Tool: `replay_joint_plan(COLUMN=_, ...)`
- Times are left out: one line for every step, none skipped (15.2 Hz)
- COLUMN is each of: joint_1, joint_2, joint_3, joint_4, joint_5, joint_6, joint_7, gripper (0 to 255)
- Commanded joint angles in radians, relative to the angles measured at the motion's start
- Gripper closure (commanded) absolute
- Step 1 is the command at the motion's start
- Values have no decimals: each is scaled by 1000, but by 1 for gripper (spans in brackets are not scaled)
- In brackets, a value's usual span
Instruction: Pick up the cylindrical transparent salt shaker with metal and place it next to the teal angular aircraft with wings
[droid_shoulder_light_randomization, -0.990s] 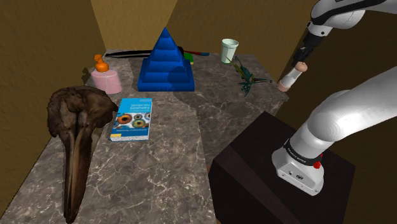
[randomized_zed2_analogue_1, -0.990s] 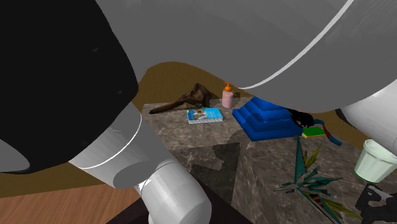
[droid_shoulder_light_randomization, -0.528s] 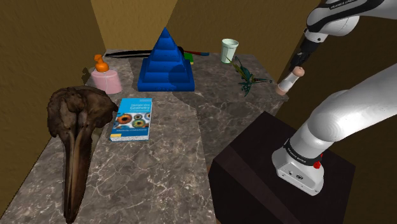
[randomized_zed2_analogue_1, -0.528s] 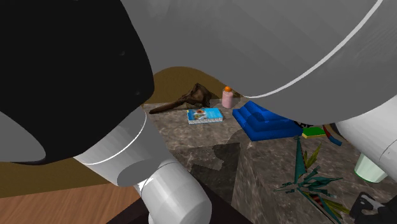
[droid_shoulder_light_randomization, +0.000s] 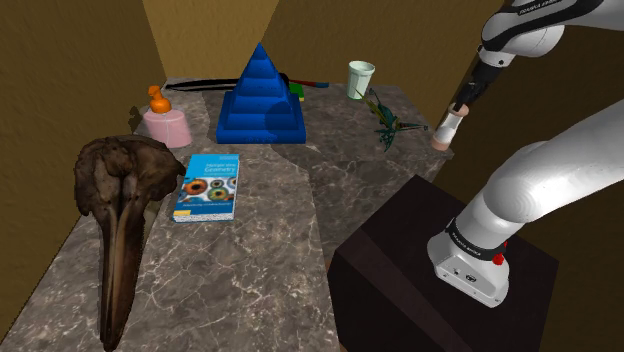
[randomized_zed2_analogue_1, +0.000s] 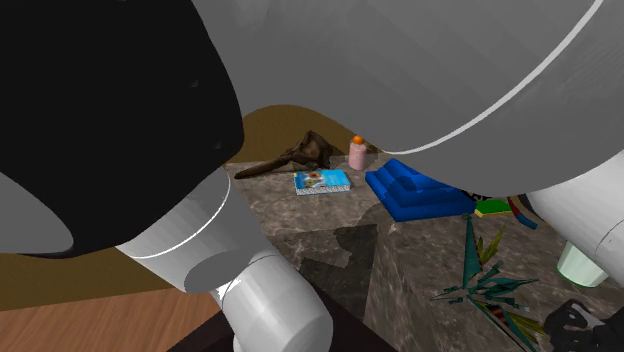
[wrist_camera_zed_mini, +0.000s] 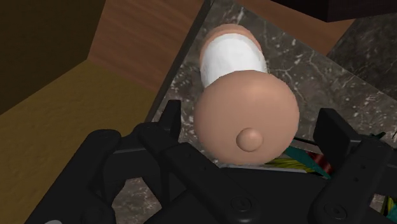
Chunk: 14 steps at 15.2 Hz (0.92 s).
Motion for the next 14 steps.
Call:
replay_joint_plan(joint_1=0, joint_2=0, joint_3=0, joint_4=0, joint_5=0, joint_6=0, joint_7=0, gripper=0)
replay_joint_plan(joint_1=0, joint_2=0, joint_3=0, joint_4=0, joint_5=0, joint_6=0, joint_7=0, gripper=0)
replay_joint_plan(joint_1=0, joint_2=0, joint_3=0, joint_4=0, joint_5=0, joint_6=0, joint_7=0, gripper=0)
replay_joint_plan(joint_1=-7, joint_2=-20, joint_3=16, joint_4=20, joint_5=-7, joint_6=-38, joint_7=7, gripper=0)
replay_joint_plan(joint_1=-13, joint_2=-37, joint_3=30, joint_4=42, joint_5=-11, joint_6=-75, joint_7=13, gripper=0)
replay_joint_plan(joint_1=-18, joint_2=-52, joint_3=44, joint_4=65, joint_5=-14, joint_6=-112, joint_7=17, gripper=0)
replay_joint_plan(joint_1=-21, joint_2=-63, joint_3=54, joint_4=83, joint_5=-15, joint_6=-141, joint_7=20, gripper=0)
replay_joint_plan(joint_1=-21, joint_2=-63, joint_3=54, joint_4=83, joint_5=-15, joint_6=-141, joint_7=20, gripper=0)
replay_joint_plan(joint_1=-21, joint_2=-63, joint_3=54, joint_4=83, joint_5=-16, joint_6=-141, joint_7=20, gripper=0)
replay_joint_plan(joint_1=-21, joint_2=-63, joint_3=54, joint_4=83, joint_5=-15, joint_6=-141, joint_7=20, gripper=0)
replay_joint_plan(joint_1=-21, joint_2=-63, joint_3=54, joint_4=83, joint_5=-15, joint_6=-141, joint_7=20, gripper=0)
replay_joint_plan(joint_1=-21, joint_2=-63, joint_3=54, joint_4=83, joint_5=-15, joint_6=-141, joint_7=20, gripper=0)
replay_joint_plan(joint_1=-21, joint_2=-63, joint_3=54, joint_4=83, joint_5=-15, joint_6=-141, joint_7=20, gripper=0)
replay_joint_plan(joint_1=-21, joint_2=-63, joint_3=54, joint_4=83, joint_5=-15, joint_6=-141, joint_7=20, gripper=0)
